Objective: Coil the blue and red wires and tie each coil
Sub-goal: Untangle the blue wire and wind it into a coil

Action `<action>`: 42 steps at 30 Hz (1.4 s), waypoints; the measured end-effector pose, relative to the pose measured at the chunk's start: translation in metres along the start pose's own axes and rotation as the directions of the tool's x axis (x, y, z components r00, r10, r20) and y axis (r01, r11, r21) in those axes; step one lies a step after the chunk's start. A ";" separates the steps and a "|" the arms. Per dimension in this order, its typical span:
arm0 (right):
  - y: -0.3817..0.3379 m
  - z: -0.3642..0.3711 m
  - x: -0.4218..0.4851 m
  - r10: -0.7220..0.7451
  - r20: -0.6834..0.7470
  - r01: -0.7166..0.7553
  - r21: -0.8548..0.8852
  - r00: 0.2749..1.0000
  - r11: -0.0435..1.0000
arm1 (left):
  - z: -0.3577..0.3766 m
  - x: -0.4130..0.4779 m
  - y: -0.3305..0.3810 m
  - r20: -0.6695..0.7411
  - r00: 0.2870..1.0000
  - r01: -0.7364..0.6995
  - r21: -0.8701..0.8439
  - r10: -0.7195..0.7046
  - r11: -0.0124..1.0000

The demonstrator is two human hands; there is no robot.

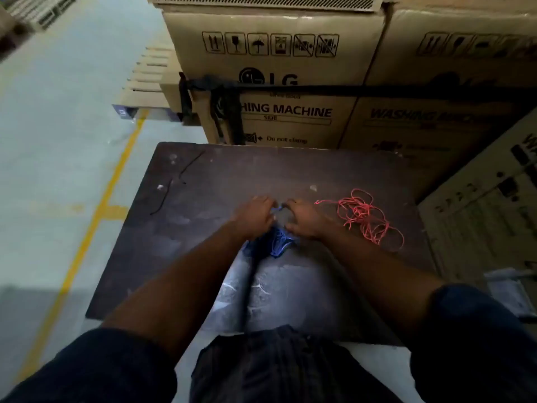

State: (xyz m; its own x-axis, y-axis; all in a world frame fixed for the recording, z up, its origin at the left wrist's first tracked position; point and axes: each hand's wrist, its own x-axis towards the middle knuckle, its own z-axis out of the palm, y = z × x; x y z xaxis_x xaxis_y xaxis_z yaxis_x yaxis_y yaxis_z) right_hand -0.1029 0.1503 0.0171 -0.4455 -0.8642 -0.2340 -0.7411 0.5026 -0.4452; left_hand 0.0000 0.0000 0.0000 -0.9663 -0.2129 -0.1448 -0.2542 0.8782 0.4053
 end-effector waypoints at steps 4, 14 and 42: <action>-0.002 0.029 -0.005 0.011 0.130 -0.011 -0.004 0.991 1.000 | 0.029 -0.020 -0.009 0.114 0.993 0.026 0.001 -0.025 1.000; 0.008 0.085 -0.013 0.048 0.163 -0.034 -0.085 0.985 0.996 | 0.079 -0.041 -0.027 0.301 0.954 -0.021 0.083 -0.005 0.996; 0.005 0.118 -0.018 -0.267 0.157 0.298 -0.223 0.951 0.928 | 0.079 -0.063 -0.049 0.123 0.982 0.134 0.059 -0.141 0.989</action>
State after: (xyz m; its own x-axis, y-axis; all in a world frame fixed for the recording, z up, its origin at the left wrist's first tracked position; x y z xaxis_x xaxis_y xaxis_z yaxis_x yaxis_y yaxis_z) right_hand -0.0397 0.1653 -0.0828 -0.1466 -0.9597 -0.2395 -0.9327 0.2148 -0.2897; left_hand 0.0768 0.0043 -0.0822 -0.9085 -0.2798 -0.3104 -0.3786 0.8654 0.3281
